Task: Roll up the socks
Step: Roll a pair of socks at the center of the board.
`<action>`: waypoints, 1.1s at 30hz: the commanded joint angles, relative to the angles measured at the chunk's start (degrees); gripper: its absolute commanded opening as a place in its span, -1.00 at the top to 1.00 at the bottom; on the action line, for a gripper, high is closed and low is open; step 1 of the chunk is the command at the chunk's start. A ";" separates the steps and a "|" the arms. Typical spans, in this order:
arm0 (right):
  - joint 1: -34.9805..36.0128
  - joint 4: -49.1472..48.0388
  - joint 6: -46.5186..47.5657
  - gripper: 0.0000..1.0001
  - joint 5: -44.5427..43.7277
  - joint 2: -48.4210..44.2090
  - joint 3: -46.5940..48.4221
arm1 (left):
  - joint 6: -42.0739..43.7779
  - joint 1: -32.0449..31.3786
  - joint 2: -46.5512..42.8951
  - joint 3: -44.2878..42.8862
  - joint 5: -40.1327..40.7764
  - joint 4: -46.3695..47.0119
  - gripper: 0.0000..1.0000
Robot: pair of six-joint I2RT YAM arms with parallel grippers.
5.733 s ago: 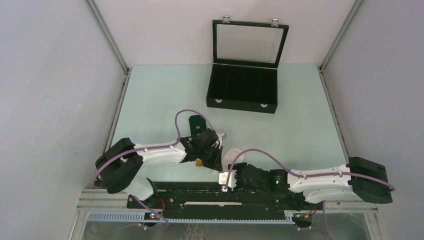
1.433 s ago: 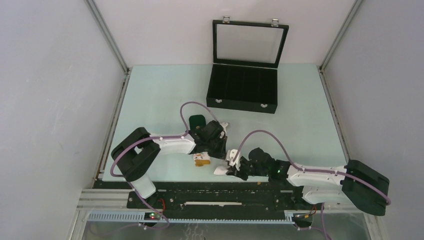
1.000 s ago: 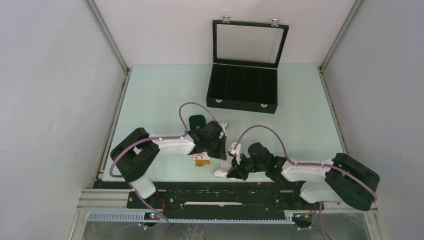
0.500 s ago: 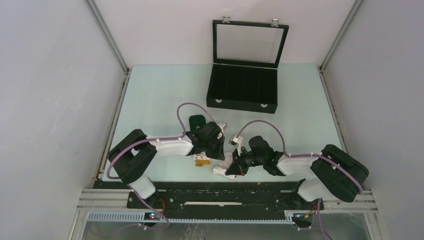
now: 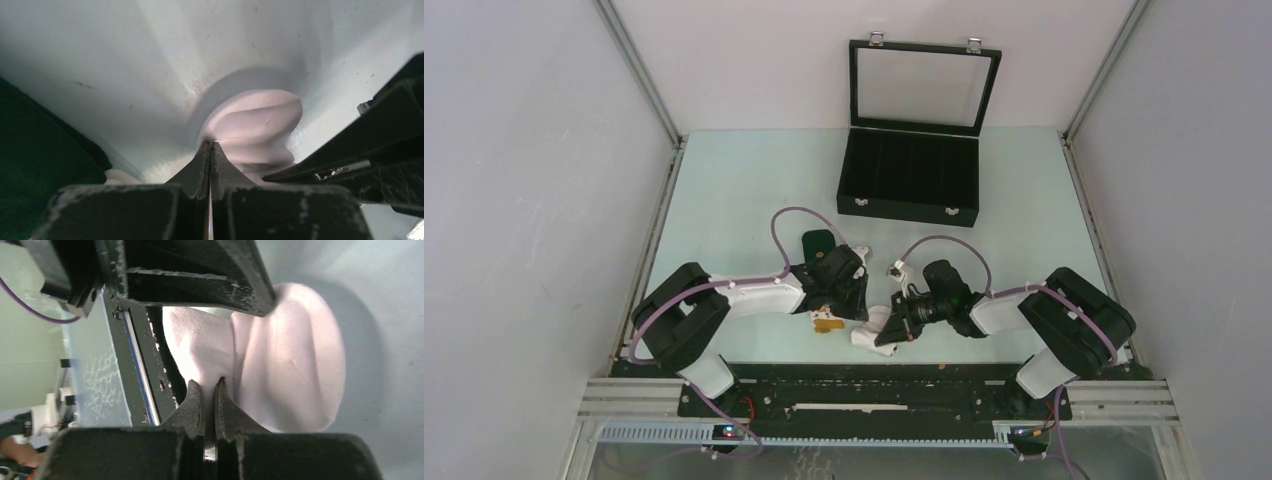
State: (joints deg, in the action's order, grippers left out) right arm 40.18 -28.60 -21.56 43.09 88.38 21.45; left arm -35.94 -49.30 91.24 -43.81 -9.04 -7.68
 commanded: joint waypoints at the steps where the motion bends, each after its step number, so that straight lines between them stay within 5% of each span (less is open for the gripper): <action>1: -3.20 6.44 -1.84 1.00 -4.06 5.66 0.05 | -0.26 0.67 -2.75 1.41 2.77 -2.31 1.00; 21: -5.64 5.12 -2.87 1.00 -2.49 15.32 1.05 | 1.59 0.59 -17.04 -0.76 1.56 -9.27 1.00; 33: -5.73 4.74 -3.71 1.00 -2.93 15.82 1.48 | 2.96 -3.26 -12.43 -0.58 -5.67 -9.37 1.00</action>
State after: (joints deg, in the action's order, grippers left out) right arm 34.22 -32.03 -29.63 54.63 100.20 24.71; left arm -34.50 -51.37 76.40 -43.81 -11.88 -17.34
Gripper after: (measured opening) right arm 0.040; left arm 0.003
